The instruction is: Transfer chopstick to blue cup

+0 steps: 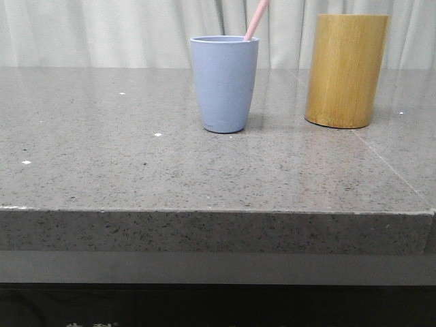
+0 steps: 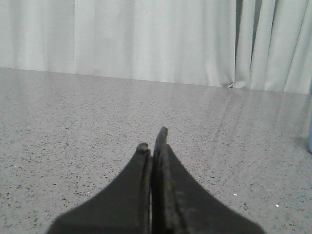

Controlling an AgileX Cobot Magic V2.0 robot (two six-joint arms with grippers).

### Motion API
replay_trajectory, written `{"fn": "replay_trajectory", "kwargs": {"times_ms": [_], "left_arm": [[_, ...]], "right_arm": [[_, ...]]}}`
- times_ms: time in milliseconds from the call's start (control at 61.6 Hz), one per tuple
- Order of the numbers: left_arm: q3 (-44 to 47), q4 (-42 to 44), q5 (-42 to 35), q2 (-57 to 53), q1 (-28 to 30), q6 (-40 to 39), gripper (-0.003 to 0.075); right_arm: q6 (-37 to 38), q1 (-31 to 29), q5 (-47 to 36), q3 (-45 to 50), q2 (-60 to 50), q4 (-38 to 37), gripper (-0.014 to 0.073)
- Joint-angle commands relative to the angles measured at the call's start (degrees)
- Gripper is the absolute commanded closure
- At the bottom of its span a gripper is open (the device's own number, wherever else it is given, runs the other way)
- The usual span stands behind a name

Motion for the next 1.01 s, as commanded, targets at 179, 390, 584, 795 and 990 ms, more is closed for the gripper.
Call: {"fn": "replay_trajectory", "kwargs": {"times_ms": [179,390,584,795,990], "left_arm": [[0.7,-0.5,-4.6,-1.3,0.1,-0.3,0.0739],[0.7,-0.5,-4.6,-1.3,0.1,-0.3,0.0739],[0.7,-0.5,-4.6,-1.3,0.1,-0.3,0.0739],[0.7,-0.5,-4.6,-1.3,0.1,-0.3,0.0739],[0.7,-0.5,-4.6,-1.3,0.1,-0.3,0.0739]], "right_arm": [[0.2,-0.2,-4.6,-0.2,-1.3,-1.1,0.0659],[0.2,-0.2,-4.6,-0.2,-1.3,-1.1,0.0659],[0.8,-0.3,-4.6,-0.2,-1.3,-1.1,0.0659],[3.2,-4.0,-4.9,-0.2,-1.4,-1.1,0.0659],[3.2,-4.1,-4.7,-0.2,-1.4,-1.1,0.0659]]}}
